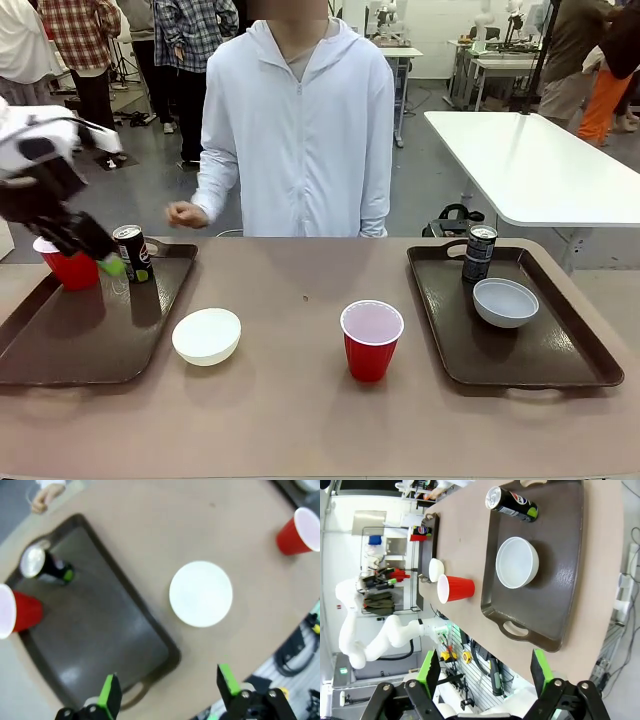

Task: Prepare tableware on both trays.
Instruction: Pick up a Picnic Bowl from the table and place it on a Handle tray.

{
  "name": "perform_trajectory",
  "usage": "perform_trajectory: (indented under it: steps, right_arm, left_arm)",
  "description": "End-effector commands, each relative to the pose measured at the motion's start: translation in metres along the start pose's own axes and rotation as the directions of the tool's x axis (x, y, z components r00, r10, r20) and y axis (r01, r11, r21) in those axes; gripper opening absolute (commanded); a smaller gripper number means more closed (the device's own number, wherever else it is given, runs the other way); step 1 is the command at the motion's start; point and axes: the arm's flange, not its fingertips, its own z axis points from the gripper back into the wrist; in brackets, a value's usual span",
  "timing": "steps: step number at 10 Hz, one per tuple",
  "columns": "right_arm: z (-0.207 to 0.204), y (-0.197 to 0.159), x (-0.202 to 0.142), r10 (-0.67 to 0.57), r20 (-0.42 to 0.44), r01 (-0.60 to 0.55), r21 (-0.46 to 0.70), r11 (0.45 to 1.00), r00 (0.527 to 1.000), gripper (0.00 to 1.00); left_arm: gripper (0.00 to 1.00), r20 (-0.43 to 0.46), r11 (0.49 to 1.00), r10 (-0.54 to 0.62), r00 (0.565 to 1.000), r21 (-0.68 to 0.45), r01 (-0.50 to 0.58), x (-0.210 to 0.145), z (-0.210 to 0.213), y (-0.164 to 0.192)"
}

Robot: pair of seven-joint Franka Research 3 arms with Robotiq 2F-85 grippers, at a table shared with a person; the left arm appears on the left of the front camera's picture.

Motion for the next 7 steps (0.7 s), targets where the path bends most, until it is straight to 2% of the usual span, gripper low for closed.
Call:
perform_trajectory:
  steps: [1, 3, 4, 7]
  right_arm:
    - [-0.005, 0.002, -0.003, -0.018, 0.008, 0.018, -0.015, 1.0, 1.0, 0.95]
    - [-0.005, 0.002, -0.003, -0.018, 0.008, 0.018, -0.015, 1.0, 1.0, 0.95]
    - [-0.005, 0.002, -0.003, -0.018, 0.008, 0.018, -0.015, 1.0, 1.0, 0.95]
    - [-0.005, 0.002, -0.003, -0.018, 0.008, 0.018, -0.015, 1.0, 1.0, 0.95]
  left_arm:
    - [1.0, -0.005, 0.999, 0.022, 1.0, 0.03, -0.022, -0.013, -0.058, -0.018]
    - [1.0, -0.003, 0.998, 0.025, 1.0, 0.058, -0.025, -0.004, -0.093, -0.031]
    - [1.0, -0.013, 0.999, 0.042, 0.999, 0.033, -0.042, -0.003, -0.113, -0.033]
    - [1.0, -0.086, 0.996, 0.028, 0.996, 0.087, -0.021, -0.008, -0.157, -0.023]
